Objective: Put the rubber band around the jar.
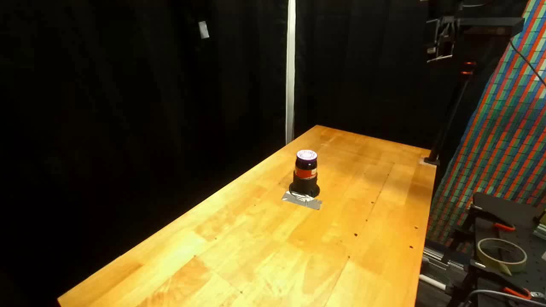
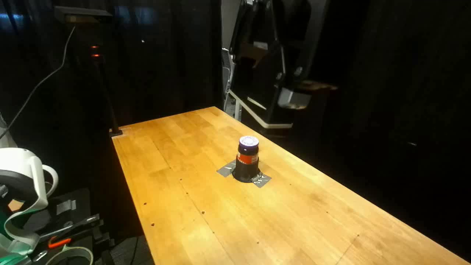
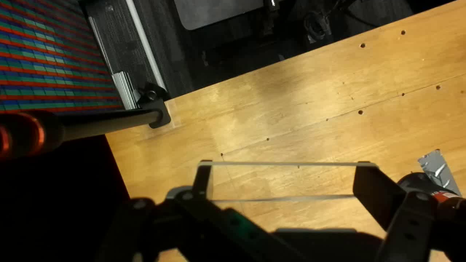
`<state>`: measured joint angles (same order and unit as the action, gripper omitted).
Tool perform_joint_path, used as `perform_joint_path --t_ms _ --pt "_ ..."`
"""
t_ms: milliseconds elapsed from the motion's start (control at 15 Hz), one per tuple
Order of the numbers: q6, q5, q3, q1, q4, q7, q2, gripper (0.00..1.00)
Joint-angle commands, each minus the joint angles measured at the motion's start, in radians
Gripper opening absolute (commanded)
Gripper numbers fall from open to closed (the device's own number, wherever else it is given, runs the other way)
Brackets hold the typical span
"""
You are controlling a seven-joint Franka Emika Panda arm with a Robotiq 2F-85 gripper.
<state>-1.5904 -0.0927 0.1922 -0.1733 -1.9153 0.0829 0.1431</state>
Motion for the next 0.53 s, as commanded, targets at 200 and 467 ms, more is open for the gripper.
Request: perform_joint_path --t_ms 200,467 --pt "0.001 0.0 0.0 -0.001 0.011 0.001 0.003 1.0" --pt "-0.013 0.006 -0.03 0.028 0.053 -0.001 -0.041 1.0"
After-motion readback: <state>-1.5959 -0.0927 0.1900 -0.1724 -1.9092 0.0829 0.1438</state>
